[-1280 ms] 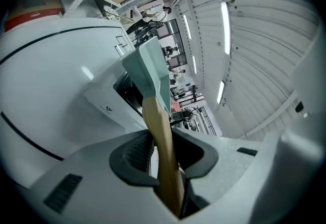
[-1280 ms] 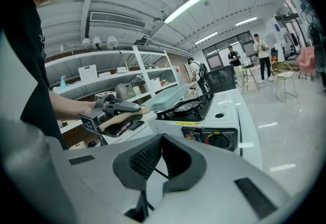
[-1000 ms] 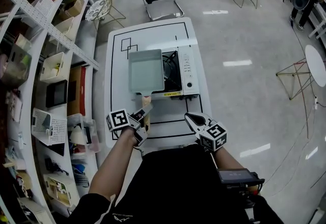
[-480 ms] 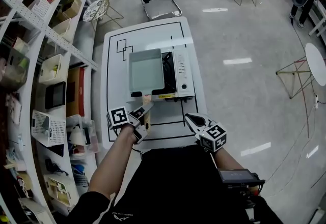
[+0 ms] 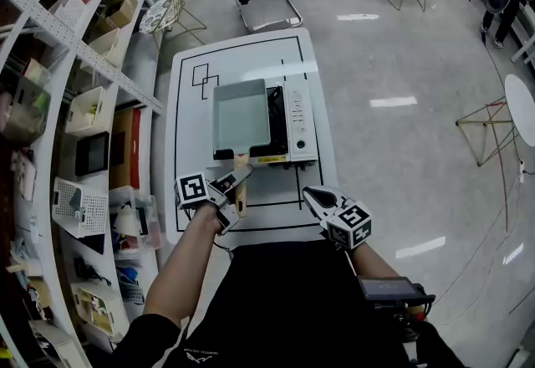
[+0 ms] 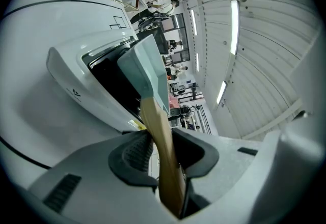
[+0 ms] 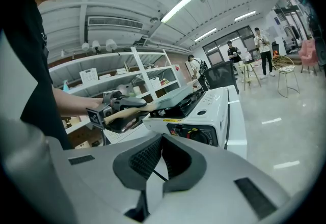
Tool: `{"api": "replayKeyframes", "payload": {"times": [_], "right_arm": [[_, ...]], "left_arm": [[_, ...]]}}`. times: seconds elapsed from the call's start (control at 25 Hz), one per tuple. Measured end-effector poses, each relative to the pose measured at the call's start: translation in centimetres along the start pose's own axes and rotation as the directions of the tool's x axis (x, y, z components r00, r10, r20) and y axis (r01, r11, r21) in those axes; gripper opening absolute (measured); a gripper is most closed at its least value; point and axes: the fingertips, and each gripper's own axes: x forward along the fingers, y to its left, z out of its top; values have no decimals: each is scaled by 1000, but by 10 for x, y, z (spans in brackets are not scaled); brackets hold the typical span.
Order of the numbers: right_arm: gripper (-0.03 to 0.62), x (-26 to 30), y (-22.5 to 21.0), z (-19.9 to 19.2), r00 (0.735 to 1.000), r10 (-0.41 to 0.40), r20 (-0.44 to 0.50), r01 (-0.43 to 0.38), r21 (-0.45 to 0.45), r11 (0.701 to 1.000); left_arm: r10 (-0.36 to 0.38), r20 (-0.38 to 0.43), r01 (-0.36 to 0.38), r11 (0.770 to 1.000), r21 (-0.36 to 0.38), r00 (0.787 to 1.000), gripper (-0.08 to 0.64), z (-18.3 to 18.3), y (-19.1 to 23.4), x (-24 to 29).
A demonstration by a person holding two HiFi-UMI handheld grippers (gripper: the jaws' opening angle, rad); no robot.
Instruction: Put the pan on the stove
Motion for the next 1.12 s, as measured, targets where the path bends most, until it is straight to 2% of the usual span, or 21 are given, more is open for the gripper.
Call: {"api": "replayKeyframes", "payload": {"times": [0.12, 0.32, 0.4, 0.56, 0.68, 1.12], "right_arm": [[26, 0, -2, 1, 1000, 2, -3, -2, 0, 1000], [26, 1, -1, 5, 1000, 4, 5, -4, -3, 1000], [26, 1, 0, 7, 1000, 7, 5, -7, -3, 1000], [26, 1, -2, -2, 1000, 11, -9, -11, -2, 1000], [26, 11, 1, 1, 1000, 28, -6, -28, -11, 1000], [26, 8, 2, 8, 1000, 14, -12, -15, -17, 1000]], "left_arm": [[-2, -5, 2, 1000, 16, 1000, 117, 3, 3, 2], [21, -9, -21, 1000, 2, 1000, 124, 4, 8, 2], [21, -15, -21, 999, 32, 1000, 129, 4, 3, 3], [16, -44, -13, 997, 72, 999, 211, -1, 2, 10], [45, -39, -41, 994, 105, 998, 253, 5, 0, 4], [-34, 4, 32, 976, 217, 999, 267, 8, -22, -4]]}}
